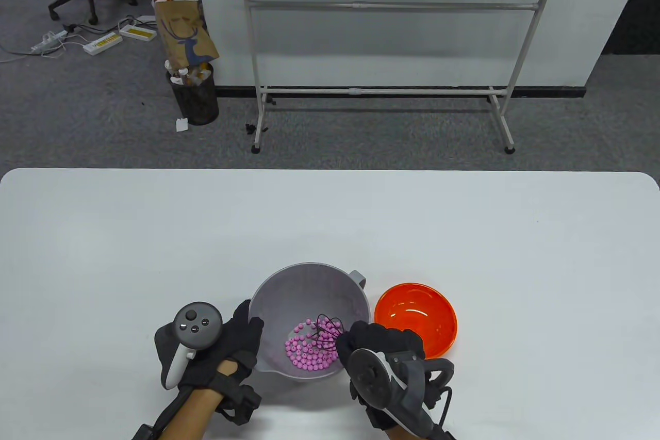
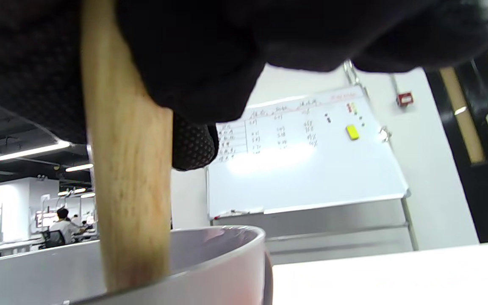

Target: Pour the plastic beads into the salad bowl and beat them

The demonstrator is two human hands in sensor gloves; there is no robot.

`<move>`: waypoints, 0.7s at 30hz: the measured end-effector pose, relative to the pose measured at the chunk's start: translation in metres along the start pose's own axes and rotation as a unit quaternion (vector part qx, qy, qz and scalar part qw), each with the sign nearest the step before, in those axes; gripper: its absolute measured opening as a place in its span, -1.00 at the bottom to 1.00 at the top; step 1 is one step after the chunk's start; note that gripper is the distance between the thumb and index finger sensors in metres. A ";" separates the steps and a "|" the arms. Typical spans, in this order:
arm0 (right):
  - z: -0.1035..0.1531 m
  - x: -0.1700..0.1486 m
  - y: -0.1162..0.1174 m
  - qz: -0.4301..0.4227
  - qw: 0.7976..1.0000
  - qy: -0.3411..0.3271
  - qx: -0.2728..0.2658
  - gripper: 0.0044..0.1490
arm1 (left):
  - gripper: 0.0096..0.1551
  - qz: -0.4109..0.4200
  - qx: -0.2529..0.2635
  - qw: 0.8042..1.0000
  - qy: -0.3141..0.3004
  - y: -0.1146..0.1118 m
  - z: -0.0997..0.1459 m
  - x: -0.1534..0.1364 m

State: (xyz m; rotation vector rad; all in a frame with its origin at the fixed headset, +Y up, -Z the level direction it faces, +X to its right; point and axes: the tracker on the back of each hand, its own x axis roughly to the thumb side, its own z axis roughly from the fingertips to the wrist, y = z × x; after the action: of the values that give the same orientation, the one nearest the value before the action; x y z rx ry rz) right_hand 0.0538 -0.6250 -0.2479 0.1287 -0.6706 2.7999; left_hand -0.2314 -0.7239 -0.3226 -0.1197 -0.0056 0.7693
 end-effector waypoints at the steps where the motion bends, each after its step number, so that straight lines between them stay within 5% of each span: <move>1: -0.001 -0.001 0.000 -0.023 1.000 0.006 0.014 -0.46 | -0.27 0.000 0.000 1.000 0.000 0.000 0.000 0.000; 6: -0.003 -0.014 0.020 -0.121 0.990 0.056 0.045 -0.46 | -0.27 0.000 0.000 1.000 0.000 0.000 0.000 0.000; 21: -0.001 -0.009 0.015 0.009 0.999 0.027 -0.043 -0.46 | -0.27 0.001 -0.001 1.000 0.000 0.000 0.000 0.000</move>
State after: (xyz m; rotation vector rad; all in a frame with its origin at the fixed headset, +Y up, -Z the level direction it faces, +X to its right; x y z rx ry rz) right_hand 0.0583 -0.6400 -0.2565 0.0298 -0.7818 2.7756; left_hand -0.2313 -0.7239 -0.3225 -0.1208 -0.0064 0.7721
